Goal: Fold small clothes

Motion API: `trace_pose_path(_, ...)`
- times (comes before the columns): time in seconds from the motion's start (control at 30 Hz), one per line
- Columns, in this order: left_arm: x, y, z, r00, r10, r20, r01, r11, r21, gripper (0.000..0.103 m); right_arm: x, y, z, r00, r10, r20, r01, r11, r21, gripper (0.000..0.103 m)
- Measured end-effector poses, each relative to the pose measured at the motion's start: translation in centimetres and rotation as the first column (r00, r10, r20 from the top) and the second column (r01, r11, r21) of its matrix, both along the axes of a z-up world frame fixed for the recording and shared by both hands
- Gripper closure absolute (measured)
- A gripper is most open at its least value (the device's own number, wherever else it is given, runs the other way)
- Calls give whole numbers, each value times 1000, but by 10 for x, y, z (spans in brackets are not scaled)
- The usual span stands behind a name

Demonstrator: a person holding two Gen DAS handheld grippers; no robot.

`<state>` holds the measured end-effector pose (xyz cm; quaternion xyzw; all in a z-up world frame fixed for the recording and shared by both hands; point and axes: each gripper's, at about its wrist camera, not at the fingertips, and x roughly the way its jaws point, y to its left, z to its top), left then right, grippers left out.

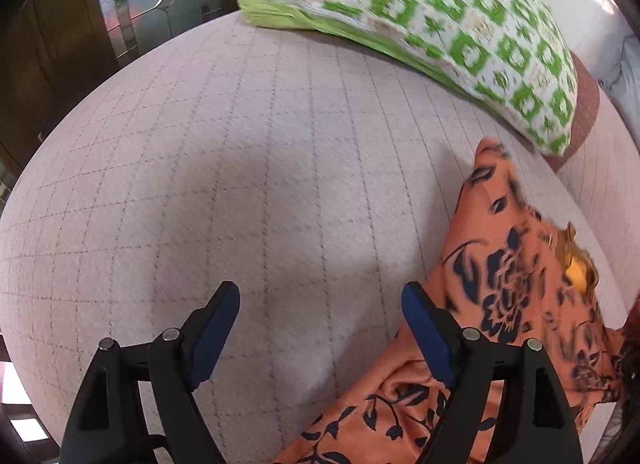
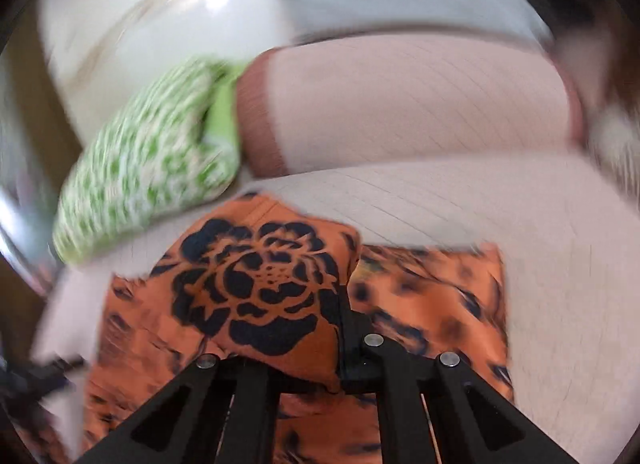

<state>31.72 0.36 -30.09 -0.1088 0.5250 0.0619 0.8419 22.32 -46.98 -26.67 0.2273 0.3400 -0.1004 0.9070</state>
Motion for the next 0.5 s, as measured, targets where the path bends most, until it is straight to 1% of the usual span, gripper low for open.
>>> trace_pose_path(0.03,0,-5,-1,1000,-10,-3,10,1000,4,20,-8,-17,-13,1000,4,-14,-2,995,101,93)
trace_pose_path(0.07,-1,-11,0,1000,-18,7,18,1000,7,20,-17,-33,-32,998,-5,-66,18,980,198,92)
trace_pose_path(0.13,-5,-22,7,998,-35,52,35,999,14,20,-34,-49,-59,988,-13,-151,62,944,323,92)
trace_pose_path(0.17,-6,-30,11,996,-57,74,55,998,27,20,-47,-58,-67,989,-34,-144,86,924,373,92)
trace_pose_path(0.2,-7,-38,12,993,-81,86,77,996,50,20,-61,-68,-73,990,-77,-117,119,904,411,89)
trace_pose_path(0.27,-8,-53,10,989,-122,87,113,989,100,20,-85,-87,-78,982,-164,-91,187,884,427,88)
trace_pose_path(0.33,-8,-65,5,987,-141,75,131,984,124,20,-99,-104,-77,973,-219,-72,227,862,453,88)
trace_pose_path(0.37,-7,-70,5,986,-147,76,137,982,126,20,-109,-108,-72,964,-257,-68,260,857,444,87)
trace_pose_path(0.4,-8,-74,5,985,-153,79,142,981,130,20,-112,-112,-64,952,-302,-52,296,866,403,85)
trace_pose_path(0.43,-9,-77,6,983,-162,86,149,979,139,20,-114,-114,-52,947,-322,-14,306,884,355,85)
trace_pose_path(0.47,-10,-82,6,980,-175,94,159,975,157,20,-115,-111,-41,947,-321,30,297,904,309,85)
trace_pose_path(0.5,-10,-88,6,977,-187,98,168,970,175,20,-113,-111,-34,950,-308,54,280,916,285,85)
